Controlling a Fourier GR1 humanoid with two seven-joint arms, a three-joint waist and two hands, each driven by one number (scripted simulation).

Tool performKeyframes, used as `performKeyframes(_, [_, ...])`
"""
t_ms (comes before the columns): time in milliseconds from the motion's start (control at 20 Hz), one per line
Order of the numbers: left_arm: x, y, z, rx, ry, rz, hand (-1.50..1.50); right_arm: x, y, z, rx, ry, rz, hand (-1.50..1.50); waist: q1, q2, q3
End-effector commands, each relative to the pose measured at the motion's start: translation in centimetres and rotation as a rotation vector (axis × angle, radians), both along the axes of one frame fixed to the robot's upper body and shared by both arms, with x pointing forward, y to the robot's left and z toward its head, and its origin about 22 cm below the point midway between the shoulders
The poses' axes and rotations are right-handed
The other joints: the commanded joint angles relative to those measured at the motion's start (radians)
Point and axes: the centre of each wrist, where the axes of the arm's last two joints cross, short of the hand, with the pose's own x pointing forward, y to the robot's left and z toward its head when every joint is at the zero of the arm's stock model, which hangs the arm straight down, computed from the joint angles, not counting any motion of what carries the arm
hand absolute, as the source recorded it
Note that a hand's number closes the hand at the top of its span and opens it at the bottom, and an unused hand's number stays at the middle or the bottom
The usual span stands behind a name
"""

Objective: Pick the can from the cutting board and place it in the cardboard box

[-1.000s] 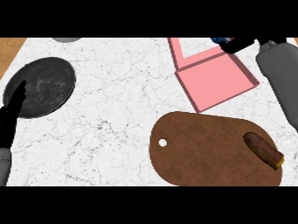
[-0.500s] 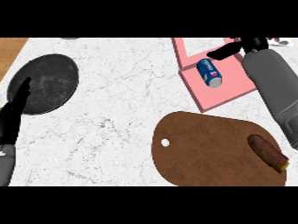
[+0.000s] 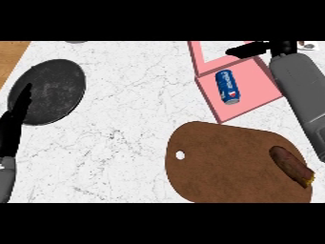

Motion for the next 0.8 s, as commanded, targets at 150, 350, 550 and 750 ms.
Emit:
performKeyframes(150, [-0.4, 1.7, -0.3, 0.008, 0.017, 0.001, 0.0, -0.4, -4.2, 1.3, 0.188, -0.205, -0.086, -1.5, -0.014, 0.0, 0.0])
performKeyframes(350, [-0.9, 0.6, -1.0, 0.001, 0.016, 0.042, 0.0, -1.4, -7.8, 0.9, 0.252, -0.233, -0.073, -1.5, -0.034, -0.013, -0.001])
performKeyframes(550, [-1.5, 0.8, -1.6, -0.01, 0.034, 0.037, 0.0, -3.3, -13.2, 1.0, 0.296, -0.232, -0.091, -1.5, -0.048, -0.02, -0.001])
performKeyframes(750, [-1.8, 2.1, 0.5, 0.004, 0.038, 0.043, 0.0, -5.6, -17.2, -0.1, 0.276, -0.203, -0.13, -1.5, -0.052, -0.025, -0.001])
